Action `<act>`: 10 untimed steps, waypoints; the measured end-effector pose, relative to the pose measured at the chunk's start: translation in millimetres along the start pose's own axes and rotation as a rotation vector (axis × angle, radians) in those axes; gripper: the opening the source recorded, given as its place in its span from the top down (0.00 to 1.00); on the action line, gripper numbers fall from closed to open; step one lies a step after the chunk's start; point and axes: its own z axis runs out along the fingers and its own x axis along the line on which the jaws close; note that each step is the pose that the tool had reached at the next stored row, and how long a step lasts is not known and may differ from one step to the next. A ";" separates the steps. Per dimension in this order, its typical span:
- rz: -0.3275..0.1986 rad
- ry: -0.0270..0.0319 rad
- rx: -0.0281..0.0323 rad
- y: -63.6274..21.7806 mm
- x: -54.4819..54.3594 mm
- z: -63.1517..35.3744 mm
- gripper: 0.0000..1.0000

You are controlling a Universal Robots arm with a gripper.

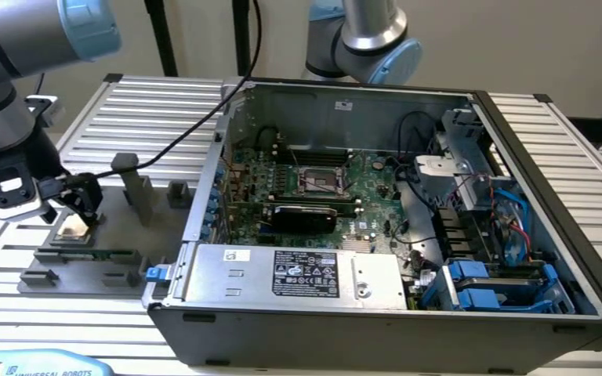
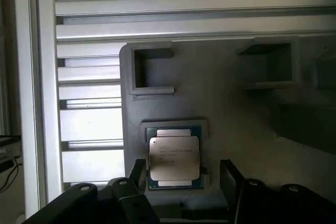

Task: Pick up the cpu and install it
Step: 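Pick up the cpu and move it towards the insertion slot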

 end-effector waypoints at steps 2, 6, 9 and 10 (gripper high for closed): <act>0.000 0.0001 0.0000 0.0 0.1 1.2 0.33; 0.000 0.0009 0.0001 -0.2 0.2 6.8 0.33; 0.000 0.0017 0.0001 -0.4 0.3 11.2 0.33; 0.000 0.0019 0.0002 -0.3 0.2 11.9 0.33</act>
